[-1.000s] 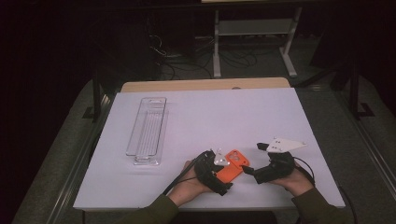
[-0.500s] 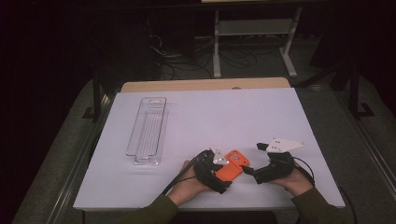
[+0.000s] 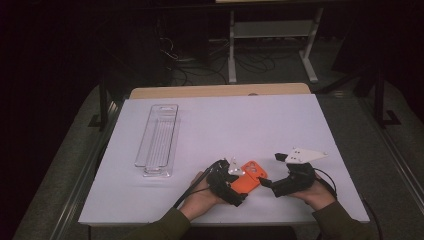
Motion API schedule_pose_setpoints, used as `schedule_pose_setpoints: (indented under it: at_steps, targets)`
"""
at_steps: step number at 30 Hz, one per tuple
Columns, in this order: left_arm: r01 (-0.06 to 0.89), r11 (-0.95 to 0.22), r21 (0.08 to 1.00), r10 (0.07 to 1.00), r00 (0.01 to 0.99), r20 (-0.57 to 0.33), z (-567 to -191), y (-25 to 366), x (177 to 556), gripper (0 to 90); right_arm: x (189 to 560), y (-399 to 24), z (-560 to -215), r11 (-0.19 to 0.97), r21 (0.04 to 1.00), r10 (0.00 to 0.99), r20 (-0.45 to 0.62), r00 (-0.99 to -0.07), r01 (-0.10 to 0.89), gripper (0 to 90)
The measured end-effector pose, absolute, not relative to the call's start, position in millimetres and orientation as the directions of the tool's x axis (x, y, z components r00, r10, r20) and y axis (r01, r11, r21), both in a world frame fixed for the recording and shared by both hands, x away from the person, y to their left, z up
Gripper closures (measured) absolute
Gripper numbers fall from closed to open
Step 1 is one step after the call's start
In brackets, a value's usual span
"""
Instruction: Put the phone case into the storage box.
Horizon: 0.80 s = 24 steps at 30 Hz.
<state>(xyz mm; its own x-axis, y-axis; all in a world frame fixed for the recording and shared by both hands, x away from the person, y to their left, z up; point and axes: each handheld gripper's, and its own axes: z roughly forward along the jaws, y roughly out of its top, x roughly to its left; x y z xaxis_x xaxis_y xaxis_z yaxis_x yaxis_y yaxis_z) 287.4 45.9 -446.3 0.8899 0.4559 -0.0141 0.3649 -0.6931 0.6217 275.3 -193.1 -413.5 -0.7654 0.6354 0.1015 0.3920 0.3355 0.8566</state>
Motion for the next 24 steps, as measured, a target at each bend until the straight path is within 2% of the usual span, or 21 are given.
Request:
schedule_pose_setpoints:
  at_steps: [24]
  targets:
    - [0.369, -0.649, 0.665, 0.469, 0.883, -0.033, -434.7, 54.9, 293.2, 16.4, 275.9, -194.8, -412.9, 0.341, 0.857, 0.633, 0.094, -0.768, 0.386, 0.0]
